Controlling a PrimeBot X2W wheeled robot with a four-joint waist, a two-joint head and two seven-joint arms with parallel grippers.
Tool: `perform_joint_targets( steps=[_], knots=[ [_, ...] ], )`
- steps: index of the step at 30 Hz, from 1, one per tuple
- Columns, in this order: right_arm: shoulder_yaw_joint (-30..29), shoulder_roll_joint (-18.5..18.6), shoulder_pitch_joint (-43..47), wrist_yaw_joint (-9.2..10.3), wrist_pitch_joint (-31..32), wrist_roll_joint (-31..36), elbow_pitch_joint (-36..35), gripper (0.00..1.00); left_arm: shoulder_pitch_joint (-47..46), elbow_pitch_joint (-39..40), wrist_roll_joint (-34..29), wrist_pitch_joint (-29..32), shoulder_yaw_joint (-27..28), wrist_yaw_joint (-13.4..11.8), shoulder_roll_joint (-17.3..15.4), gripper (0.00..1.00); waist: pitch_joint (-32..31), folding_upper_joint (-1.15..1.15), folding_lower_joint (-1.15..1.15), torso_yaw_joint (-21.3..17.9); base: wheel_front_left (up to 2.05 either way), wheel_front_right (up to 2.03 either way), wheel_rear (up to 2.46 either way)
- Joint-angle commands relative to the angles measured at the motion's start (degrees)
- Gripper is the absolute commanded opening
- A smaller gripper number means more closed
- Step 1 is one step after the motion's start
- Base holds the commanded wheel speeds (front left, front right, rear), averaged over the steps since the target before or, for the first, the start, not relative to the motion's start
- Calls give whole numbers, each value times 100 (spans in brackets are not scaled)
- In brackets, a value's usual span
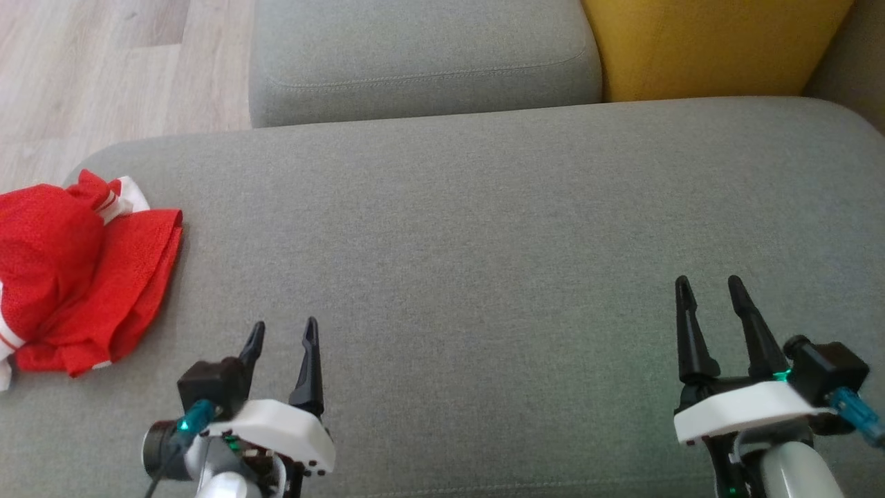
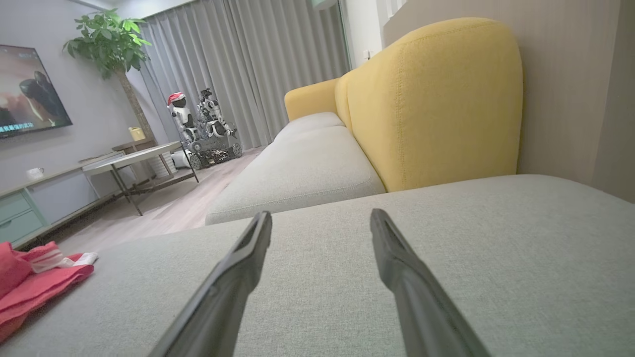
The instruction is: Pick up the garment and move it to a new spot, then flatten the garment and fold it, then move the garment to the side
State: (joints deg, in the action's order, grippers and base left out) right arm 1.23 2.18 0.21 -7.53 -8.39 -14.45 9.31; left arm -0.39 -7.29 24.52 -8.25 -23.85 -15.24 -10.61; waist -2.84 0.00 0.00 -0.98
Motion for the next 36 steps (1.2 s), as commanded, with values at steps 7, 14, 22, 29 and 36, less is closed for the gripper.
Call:
perform_joint_targets(
  steps=[7, 14, 22, 29, 36],
  knots=[
    [114, 57, -374, 3, -204, 621, -195, 100, -408, 395, -637, -223, -221, -432, -255, 100, 3, 0, 0, -17, 0, 0, 0],
    [214, 60, -381, 4, -306, 1084, -320, 100, -456, 477, -1019, -323, -466, -681, -355, 100, 0, 0, 0, -22, 0, 0, 0],
    [302, 64, -358, 4, -440, 1574, -453, 100, -428, 697, -1289, -457, -564, -948, -353, 100, -10, 0, 0, -8, 0, 0, 0],
    [253, 67, -285, 4, -536, 1042, -245, 100, -126, 621, -949, -574, -142, -675, -7, 100, -44, 0, 0, 1, 0, 0, 0],
    [250, 70, -213, 4, -445, 306, 87, 100, 116, 20, -897, -675, 254, -45, 359, 100, -87, 0, 0, -16, 0, 0, 0]
  ],
)
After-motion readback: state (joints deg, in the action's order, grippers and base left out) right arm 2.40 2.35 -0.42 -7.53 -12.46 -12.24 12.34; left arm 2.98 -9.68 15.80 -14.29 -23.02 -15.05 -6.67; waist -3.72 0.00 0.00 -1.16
